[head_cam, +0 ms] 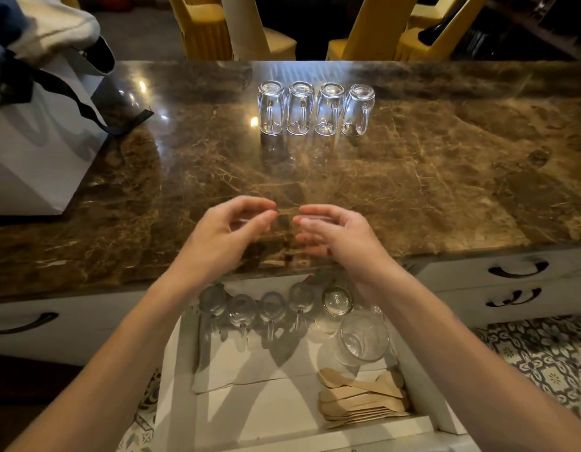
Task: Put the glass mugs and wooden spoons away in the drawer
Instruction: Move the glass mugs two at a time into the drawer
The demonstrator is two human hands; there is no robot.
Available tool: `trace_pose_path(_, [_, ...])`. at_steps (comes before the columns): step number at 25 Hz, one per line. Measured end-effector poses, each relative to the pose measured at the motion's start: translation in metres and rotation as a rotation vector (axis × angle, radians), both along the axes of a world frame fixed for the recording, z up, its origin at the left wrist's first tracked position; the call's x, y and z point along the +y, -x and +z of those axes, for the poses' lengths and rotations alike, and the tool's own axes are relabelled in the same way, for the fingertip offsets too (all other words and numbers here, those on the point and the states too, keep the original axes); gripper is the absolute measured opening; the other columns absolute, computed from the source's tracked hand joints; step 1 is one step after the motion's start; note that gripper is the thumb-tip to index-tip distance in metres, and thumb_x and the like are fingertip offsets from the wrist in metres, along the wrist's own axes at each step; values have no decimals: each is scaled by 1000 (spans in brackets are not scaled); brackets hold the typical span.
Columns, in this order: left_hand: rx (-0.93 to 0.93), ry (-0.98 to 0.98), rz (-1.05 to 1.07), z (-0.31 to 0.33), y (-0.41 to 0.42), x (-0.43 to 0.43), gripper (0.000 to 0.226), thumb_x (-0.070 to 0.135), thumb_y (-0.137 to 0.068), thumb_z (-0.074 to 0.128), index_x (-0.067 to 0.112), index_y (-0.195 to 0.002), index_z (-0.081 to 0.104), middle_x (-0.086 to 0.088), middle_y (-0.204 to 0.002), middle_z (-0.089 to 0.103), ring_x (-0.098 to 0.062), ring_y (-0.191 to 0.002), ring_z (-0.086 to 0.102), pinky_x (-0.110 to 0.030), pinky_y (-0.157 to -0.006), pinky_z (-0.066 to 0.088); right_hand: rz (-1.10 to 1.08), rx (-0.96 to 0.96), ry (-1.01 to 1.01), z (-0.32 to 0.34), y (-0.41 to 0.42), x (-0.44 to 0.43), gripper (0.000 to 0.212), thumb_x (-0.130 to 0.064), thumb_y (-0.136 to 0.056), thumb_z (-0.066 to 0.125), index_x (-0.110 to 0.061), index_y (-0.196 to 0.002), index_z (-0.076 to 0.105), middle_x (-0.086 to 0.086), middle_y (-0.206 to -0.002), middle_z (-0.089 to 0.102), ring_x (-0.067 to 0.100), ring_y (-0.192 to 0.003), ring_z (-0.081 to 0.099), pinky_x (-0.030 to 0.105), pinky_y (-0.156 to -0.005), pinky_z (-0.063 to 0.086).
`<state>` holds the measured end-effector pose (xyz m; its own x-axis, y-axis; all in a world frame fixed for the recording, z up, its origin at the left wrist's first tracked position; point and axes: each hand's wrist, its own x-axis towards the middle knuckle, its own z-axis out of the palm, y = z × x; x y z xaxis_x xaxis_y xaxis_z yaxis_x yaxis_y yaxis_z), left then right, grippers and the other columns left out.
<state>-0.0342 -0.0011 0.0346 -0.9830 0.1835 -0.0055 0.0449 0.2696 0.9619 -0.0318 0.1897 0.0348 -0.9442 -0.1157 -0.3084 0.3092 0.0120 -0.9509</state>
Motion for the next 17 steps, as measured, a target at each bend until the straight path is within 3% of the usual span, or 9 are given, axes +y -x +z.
trace_pose_path(4, [29, -104, 119, 12, 34, 8, 15, 24, -86, 61, 23, -101, 65, 1, -97, 70, -4, -80, 67, -20, -73, 55, -99, 61, 62, 10, 45, -1, 12, -11, -85, 66, -20, -93, 65, 3, -95, 71, 12, -72, 68, 19, -55, 52])
trace_pose_path(8, [60, -142, 192, 23, 74, 18, 15, 17, -92, 56, 15, -105, 61, 5, -91, 67, -2, -70, 65, -18, -67, 54, -187, 80, 29, 13, 91, -2, 15, -14, -86, 65, -18, -98, 58, 7, -105, 68, 14, -71, 66, 23, -58, 55])
trace_pose_path(12, [51, -120, 250, 22, 116, 24, 20, 19, -93, 54, 12, -111, 60, 0, -96, 66, -8, -78, 63, -19, -67, 53, -235, 95, -77, 13, 127, -7, 25, -17, -88, 64, -15, -110, 53, 5, -103, 64, 13, -71, 63, 17, -47, 49])
trace_pose_path(17, [22, -99, 335, 7, 159, 20, 28, 12, -92, 55, 8, -119, 58, -3, -109, 60, -11, -99, 57, -17, -66, 55, -157, 139, -260, 20, 160, 3, 48, -20, -90, 62, -9, -133, 45, 1, -112, 57, 19, -96, 63, 21, -61, 54])
